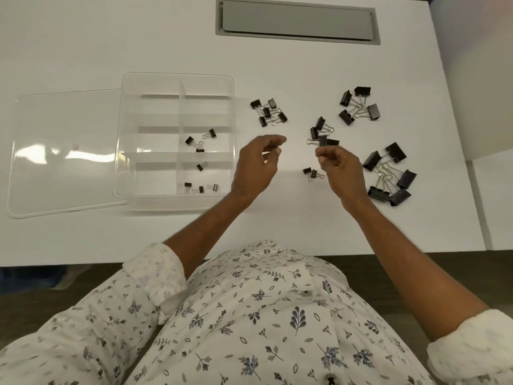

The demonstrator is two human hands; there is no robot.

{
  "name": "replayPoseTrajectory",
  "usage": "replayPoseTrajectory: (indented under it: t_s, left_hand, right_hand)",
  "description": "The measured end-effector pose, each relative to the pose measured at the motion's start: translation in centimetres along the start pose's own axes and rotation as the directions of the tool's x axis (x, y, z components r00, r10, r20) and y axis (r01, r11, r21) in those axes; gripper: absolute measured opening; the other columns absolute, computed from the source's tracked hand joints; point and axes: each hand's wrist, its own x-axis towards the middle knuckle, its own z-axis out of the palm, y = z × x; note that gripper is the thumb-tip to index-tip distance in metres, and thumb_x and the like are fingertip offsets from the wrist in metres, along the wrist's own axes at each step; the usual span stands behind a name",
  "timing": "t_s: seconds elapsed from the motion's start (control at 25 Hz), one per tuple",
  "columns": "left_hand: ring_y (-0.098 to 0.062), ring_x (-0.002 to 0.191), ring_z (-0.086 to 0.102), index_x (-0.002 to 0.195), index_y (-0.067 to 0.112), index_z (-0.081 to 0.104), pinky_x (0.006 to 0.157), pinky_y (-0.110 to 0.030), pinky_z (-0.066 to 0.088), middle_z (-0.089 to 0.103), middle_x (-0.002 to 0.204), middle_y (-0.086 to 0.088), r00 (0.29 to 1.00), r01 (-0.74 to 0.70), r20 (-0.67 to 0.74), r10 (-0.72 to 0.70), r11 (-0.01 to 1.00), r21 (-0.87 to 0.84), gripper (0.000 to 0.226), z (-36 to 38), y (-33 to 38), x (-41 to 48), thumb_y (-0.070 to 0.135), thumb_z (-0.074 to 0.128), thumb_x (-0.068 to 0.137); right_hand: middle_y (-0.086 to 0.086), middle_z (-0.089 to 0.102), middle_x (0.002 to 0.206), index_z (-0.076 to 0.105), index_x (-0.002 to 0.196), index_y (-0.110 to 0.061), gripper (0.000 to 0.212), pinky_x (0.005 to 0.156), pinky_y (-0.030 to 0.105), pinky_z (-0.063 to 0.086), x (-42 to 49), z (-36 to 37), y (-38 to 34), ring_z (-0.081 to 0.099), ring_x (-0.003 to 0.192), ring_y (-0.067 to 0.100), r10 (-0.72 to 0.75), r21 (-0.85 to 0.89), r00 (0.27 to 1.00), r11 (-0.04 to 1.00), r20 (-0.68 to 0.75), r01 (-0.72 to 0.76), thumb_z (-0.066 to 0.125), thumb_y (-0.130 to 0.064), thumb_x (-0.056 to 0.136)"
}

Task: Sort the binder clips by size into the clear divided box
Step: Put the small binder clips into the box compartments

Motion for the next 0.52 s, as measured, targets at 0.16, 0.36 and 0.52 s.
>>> replayPoseTrajectory:
  t_s: [0.16, 0.36, 0.52]
  left_hand:
    - [-0.015, 0.122, 0.061, 0.128, 0.015, 0.068, 0.099, -0.032, 0.054, 0.064, 0.133, 0.001, 0.976, -0.119, 0.206, 0.076, 0.972, 0.203, 0.034, 3.5, -1.3, -0.2, 0.006, 0.061, 0.096]
    - [-0.035, 0.134, 0.049, 0.139, 0.001, 0.058, 0.116, -0.038, 0.037, 0.053, 0.149, -0.015, 0.875, -0.304, 0.48, 0.059, 0.839, 0.451, 0.045, 6.9, -2.1, -0.1, -0.005, 0.056, 0.095]
    - [-0.034, 0.117, 0.057, 0.126, 0.003, 0.068, 0.1, -0.037, 0.047, 0.065, 0.131, -0.014, 0.892, -0.306, 0.45, 0.051, 0.8, 0.516, 0.034, 7.6, -2.6, -0.5, -0.004, 0.057, 0.095]
  right_hand:
    - [0.006, 0.064, 0.127, 0.065, 0.127, -0.012, 0.034, 0.093, 0.03, 0.051, -0.2, -1.3, 4.1, 0.063, 0.106, 0.019, -0.145, -0.367, 0.983, 0.913, 0.111, 0.176, 0.071, -0.013, 0.094]
    - [0.009, 0.058, 0.12, 0.062, 0.132, -0.013, 0.039, 0.088, 0.023, 0.035, -0.6, -0.6, 6.5, 0.054, 0.108, 0.025, -0.227, -0.503, 0.94, 0.799, 0.254, 0.329, 0.07, -0.021, 0.094]
    - [0.005, 0.058, 0.109, 0.066, 0.116, -0.013, 0.024, 0.082, 0.025, 0.038, -0.2, -0.8, 6.7, 0.051, 0.101, 0.019, -0.28, -0.451, 0.923, 0.81, 0.263, 0.375, 0.071, -0.024, 0.094]
